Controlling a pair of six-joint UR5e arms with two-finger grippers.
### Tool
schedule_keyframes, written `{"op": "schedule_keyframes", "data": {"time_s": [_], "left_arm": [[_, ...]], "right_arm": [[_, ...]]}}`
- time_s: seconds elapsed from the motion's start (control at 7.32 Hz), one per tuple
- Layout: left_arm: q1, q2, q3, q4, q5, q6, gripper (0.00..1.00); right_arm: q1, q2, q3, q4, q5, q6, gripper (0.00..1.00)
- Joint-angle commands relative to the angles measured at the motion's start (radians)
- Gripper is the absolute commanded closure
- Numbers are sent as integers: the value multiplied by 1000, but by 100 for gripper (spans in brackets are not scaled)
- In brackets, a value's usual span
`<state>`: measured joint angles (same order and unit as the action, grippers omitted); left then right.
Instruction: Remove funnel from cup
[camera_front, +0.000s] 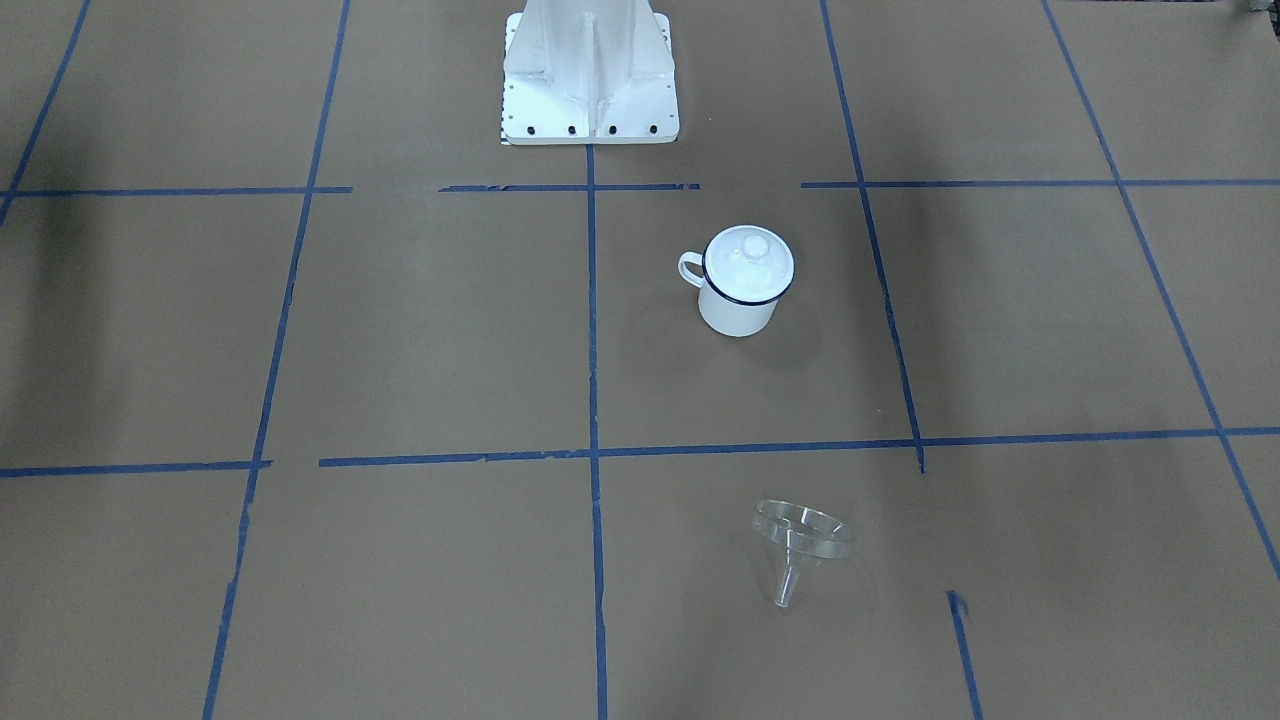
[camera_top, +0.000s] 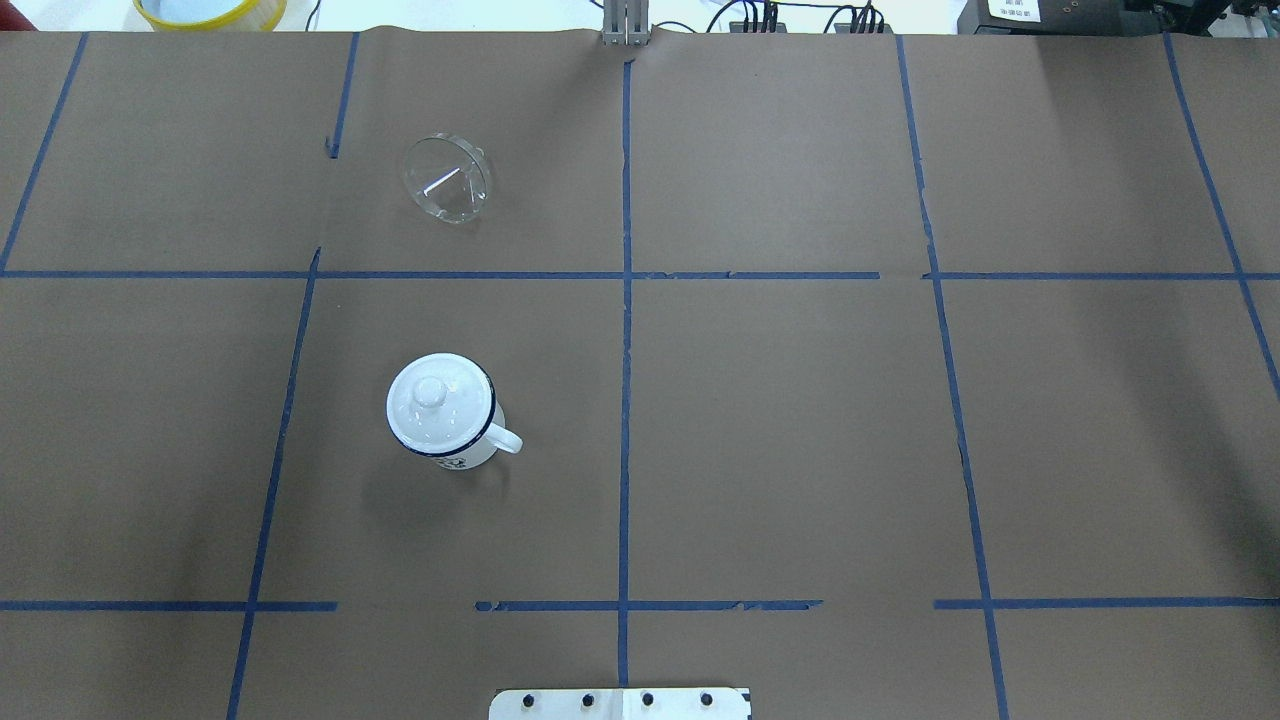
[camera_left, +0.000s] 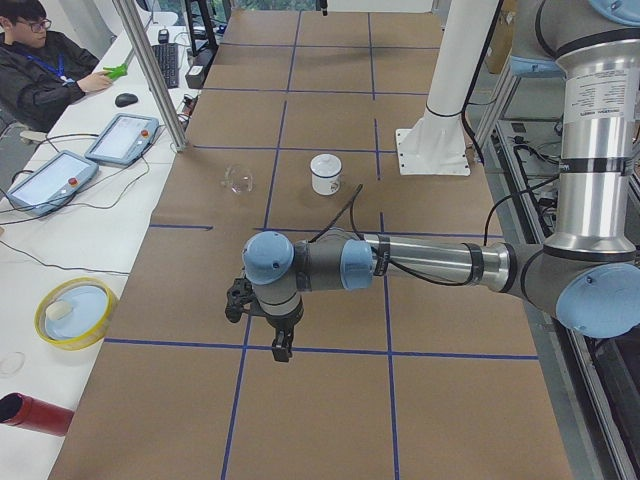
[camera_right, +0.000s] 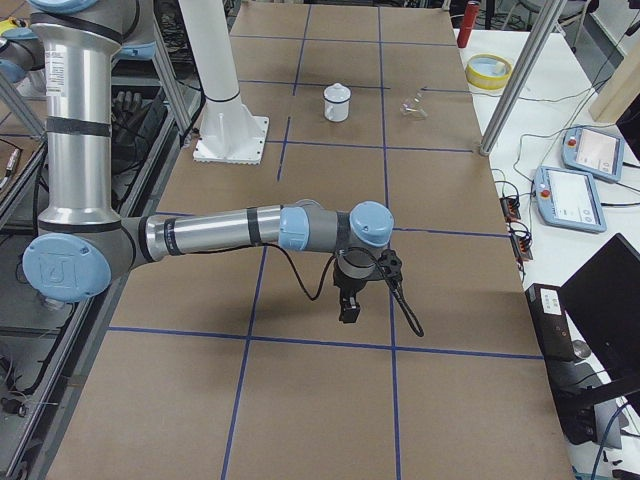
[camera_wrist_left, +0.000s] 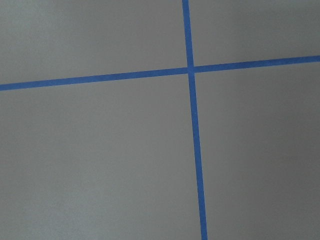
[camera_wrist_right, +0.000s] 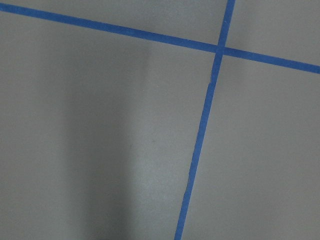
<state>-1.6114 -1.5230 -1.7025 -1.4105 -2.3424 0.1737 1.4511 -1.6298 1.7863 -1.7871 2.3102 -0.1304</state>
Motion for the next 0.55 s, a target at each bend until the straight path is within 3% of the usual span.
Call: {"op": "schedule_keyframes", "data": {"time_s": [0.0, 0.41], "left_arm": [[1, 3, -12, -2, -1, 4, 0], [-1, 10, -11, -1, -2, 4, 0]], "right_arm": [[0, -1, 1, 0, 0, 2, 0], [0, 1, 1, 0, 0, 0, 0]]}}
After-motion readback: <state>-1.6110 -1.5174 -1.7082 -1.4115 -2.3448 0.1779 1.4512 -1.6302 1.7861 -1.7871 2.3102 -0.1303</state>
